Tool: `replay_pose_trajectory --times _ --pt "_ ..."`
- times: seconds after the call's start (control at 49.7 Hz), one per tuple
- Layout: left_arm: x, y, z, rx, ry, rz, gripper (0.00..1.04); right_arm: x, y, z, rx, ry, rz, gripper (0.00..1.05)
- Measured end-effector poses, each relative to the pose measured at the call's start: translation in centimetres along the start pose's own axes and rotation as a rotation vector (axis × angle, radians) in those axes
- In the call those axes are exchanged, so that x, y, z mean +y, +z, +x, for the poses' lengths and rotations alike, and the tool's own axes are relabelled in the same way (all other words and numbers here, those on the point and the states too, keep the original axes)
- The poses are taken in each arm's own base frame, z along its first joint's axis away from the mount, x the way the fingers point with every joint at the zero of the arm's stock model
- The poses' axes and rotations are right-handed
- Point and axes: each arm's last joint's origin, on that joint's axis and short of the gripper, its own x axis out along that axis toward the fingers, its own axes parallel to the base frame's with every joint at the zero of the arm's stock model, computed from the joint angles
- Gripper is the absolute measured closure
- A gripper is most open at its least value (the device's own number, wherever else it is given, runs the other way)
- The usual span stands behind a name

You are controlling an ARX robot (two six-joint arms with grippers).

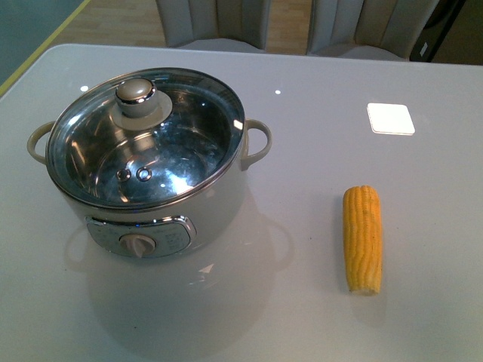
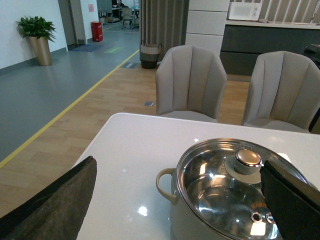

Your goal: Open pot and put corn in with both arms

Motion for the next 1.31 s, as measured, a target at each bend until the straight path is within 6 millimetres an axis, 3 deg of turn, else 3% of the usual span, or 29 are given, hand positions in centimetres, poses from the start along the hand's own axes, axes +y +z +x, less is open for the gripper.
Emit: replay_pose_trajectory --times 0.764,0.946,1.147,1.308 --pt "0.0 0.0 0.0 0.0 0.0 0.0 0.07 0.0 0.0 0.0 0.0 0.0 0.0 0.09" --pt "-0.5 -0.4 0.4 0.538 0.242 -0.122 0.07 0.0 0.0 0.0 0.0 0.001 0.0 0.09" --pt "-1.8 0.1 2.0 0.55 0.23 -0.136 0.07 0.0 0.0 0.0 -0.001 0.0 0.0 0.09" --pt "-3.2 1.0 4.7 0.502 0.177 -0.117 0.07 0.0 0.0 0.0 -0.001 0.0 0.0 0.09"
